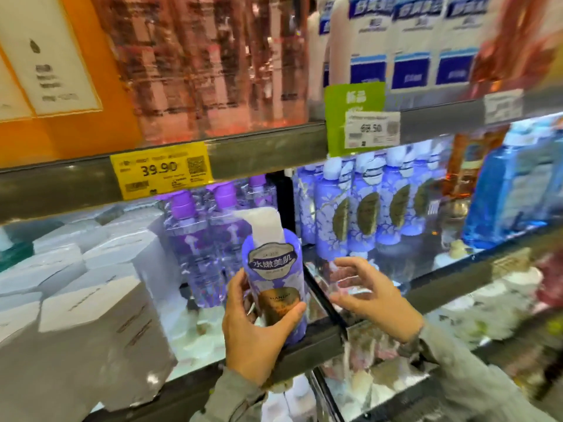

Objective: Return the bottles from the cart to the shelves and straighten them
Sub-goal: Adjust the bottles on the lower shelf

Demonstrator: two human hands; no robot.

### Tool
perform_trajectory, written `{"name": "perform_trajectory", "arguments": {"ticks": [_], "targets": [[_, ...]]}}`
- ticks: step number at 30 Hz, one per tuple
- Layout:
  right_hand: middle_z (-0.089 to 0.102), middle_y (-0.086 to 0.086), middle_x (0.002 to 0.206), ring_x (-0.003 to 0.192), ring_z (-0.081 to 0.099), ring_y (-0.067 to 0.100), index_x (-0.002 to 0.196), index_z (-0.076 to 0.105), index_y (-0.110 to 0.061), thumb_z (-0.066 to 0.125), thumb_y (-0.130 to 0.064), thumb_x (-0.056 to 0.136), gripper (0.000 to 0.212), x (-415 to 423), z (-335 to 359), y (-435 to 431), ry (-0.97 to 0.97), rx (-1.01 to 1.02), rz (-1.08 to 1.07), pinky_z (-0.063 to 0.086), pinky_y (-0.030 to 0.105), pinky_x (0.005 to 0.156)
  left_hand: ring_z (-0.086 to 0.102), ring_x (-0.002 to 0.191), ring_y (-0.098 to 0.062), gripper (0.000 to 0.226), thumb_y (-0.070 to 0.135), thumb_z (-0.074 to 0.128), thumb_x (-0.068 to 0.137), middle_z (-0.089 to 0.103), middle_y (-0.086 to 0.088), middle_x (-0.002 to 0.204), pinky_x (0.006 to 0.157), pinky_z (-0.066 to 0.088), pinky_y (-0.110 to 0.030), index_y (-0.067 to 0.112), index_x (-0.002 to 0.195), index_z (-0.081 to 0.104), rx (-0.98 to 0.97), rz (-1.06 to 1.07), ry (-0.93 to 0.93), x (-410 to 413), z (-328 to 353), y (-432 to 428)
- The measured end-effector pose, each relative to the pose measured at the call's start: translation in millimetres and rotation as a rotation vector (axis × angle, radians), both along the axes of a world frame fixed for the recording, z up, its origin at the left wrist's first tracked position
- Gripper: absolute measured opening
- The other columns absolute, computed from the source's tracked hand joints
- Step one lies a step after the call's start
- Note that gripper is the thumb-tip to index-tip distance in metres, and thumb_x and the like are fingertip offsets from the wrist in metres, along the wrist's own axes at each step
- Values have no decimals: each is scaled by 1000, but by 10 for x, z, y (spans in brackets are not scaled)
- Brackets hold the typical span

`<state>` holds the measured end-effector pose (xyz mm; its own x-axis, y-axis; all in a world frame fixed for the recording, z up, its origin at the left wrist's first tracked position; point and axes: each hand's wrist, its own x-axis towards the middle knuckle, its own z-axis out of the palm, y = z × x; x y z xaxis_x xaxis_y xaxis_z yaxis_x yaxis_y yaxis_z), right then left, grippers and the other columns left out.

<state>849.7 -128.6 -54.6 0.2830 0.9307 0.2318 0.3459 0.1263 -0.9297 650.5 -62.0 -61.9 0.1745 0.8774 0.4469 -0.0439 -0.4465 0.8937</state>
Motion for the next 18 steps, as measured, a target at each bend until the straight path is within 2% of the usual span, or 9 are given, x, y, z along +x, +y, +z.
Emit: {"name": "perform_trajectory", "arguments": {"ticks": [2, 4, 5, 7, 9, 11, 14, 16, 18], "targets": [[61, 9, 106, 95, 59, 13, 115, 56, -22, 78, -9, 76, 47, 208, 17, -93, -17, -9, 3, 51, 20, 76, 58, 101, 8, 81, 41, 88, 42, 55, 40, 107, 94, 48, -31, 69, 103, 43, -10, -12, -26, 265, 6, -43], [64, 7, 106, 96, 60, 17, 115, 57, -23, 80, -11, 74, 48, 464, 42, -175, -45, -7, 10, 50, 22, 75, 60, 105, -1, 82, 44, 92, 43, 56, 39, 109, 93, 49, -33, 65, 107, 44, -19, -8, -55, 555, 10, -75], [65, 5, 104, 94, 60, 16, 114, 58, -22, 81, -12, 74, 48, 600, 60, -212, -56, -4, 13, 50, 22, 76, 61, 104, -2, 83, 39, 93, 44, 57, 39, 108, 91, 49, -32, 60, 108, 46, -24, -6, -69, 692, 12, -91], [67, -3, 99, 92, 62, 9, 113, 59, -21, 81, -13, 73, 47, 857, 102, -271, -72, -4, 20, 51, 21, 78, 61, 97, 6, 80, 14, 91, 50, 57, 42, 104, 86, 50, -23, 47, 108, 47, -30, -19, -87, 956, 30, -132], [68, -2, 99, 94, 63, 11, 111, 59, -23, 82, -14, 72, 45, 1089, 122, -312, -92, -4, 23, 52, 25, 81, 60, 93, 12, 79, 6, 87, 52, 56, 44, 101, 81, 50, -14, 43, 107, 45, -32, -25, -75, 1180, 39, -166], [67, 2, 100, 94, 63, 15, 110, 60, -25, 82, -15, 72, 45, 1281, 115, -334, -99, -7, 23, 53, 31, 83, 62, 95, 8, 78, 19, 87, 47, 59, 38, 105, 83, 51, -16, 42, 109, 47, -43, -8, -83, 1348, 28, -182], [65, 6, 100, 93, 62, 16, 108, 61, -26, 82, -12, 73, 43, 1504, 90, -364, -73, -34, 49, 53, 36, 85, 63, 102, -4, 79, 37, 86, 42, 62, 22, 111, 88, 52, -27, 50, 111, 48, -67, 27, -80, 1549, 37, -236], [65, 3, 98, 93, 62, 13, 108, 61, -27, 82, -13, 73, 44, 1637, 83, -374, -76, -44, 74, 54, 39, 85, 64, 100, -4, 79, 40, 85, 42, 62, 19, 111, 86, 52, -25, 53, 110, 48, -65, 49, -62, 1666, 67, -273], [66, 1, 97, 93, 63, 11, 109, 61, -27, 82, -13, 73, 44, 1771, 91, -384, -68, -50, 93, 54, 39, 85, 64, 99, -3, 79, 40, 84, 44, 62, 17, 111, 83, 53, -18, 48, 113, 47, -50, 61, -27, 1783, 96, -296]]}}
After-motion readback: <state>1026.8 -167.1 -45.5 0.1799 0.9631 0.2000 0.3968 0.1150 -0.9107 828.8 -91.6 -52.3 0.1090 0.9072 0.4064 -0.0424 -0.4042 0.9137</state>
